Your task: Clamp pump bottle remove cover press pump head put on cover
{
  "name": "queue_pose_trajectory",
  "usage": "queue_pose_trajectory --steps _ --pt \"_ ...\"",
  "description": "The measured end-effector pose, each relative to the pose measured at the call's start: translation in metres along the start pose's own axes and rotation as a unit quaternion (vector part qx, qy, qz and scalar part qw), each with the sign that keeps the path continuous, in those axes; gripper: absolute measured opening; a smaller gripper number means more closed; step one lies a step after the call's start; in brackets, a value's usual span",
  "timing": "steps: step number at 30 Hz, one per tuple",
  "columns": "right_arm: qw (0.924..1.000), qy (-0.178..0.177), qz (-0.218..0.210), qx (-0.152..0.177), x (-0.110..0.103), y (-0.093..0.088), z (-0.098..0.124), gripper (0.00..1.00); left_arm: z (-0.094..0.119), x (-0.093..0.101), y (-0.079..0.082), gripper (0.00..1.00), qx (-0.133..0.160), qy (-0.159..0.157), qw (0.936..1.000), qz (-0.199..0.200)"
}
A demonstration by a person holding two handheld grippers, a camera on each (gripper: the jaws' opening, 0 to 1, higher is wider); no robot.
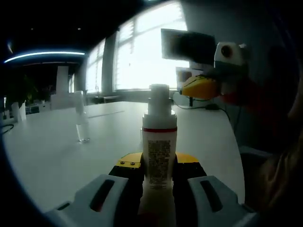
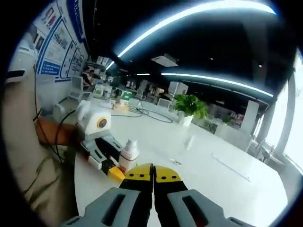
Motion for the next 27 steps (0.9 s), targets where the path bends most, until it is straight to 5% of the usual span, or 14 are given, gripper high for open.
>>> queue_pose_trajectory --steps 8,27 --pt "0.997 -0.032 -0.067 0.021 0.007 -0.024 0.01 0.0 0.0 -0.001 0.0 0.14 0.0 0.001 1.0 0.001" --pt "0.9929 -0.053 -0.091 0.057 0.005 -0.057 0.019 0.05 0.0 0.0 0.0 0.14 0.0 0.003 1.0 0.001"
Point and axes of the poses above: the point that each gripper's makers call its tool centre point, and the gripper's own axes: z roughly backward along the fingers, x roughly to its right, y roughly out of its top, the point moved 9 cm from there along z, roughly backward along the fingers, and after that the axes turned 1 degree about -z, right-handed, at the moved point
